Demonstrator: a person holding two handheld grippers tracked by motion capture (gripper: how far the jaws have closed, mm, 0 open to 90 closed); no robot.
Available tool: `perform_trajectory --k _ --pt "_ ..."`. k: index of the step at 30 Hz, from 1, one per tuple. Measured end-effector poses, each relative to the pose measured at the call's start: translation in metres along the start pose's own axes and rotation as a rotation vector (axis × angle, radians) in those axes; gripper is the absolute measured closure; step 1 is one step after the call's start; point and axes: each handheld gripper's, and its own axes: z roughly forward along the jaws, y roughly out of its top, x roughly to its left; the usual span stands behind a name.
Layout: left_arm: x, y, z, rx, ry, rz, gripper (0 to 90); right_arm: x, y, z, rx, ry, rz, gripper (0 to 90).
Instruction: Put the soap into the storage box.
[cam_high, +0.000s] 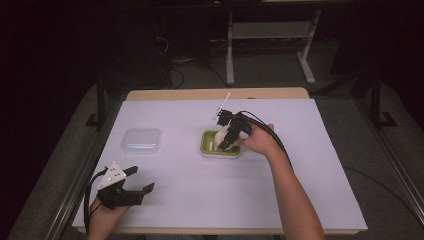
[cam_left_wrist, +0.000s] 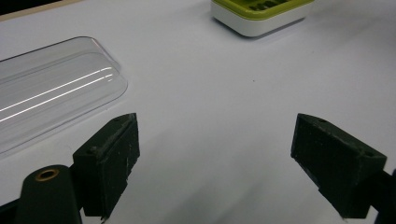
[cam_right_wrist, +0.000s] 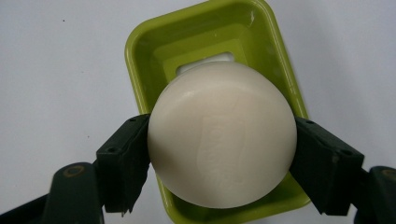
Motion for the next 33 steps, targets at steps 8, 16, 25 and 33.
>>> perform_trajectory --k 8,16,25,33 --pt "0.000 0.000 0.000 0.002 0.000 0.002 15.1 0.001 0.001 0.004 0.015 0.000 0.002 24.3" --pt "0.000 -0.001 0.001 0.001 0.001 0.002 15.1 0.000 -0.001 0.009 0.022 0.001 -0.001 24.3" --pt "0.001 -0.001 0.001 0.004 0.001 -0.003 15.1 -0.001 -0.003 0.009 0.013 0.000 0.015 24.5" --pt "0.000 -0.001 0.002 0.008 -0.002 -0.004 15.1 -0.002 -0.002 -0.009 -0.068 -0.014 0.009 41.2"
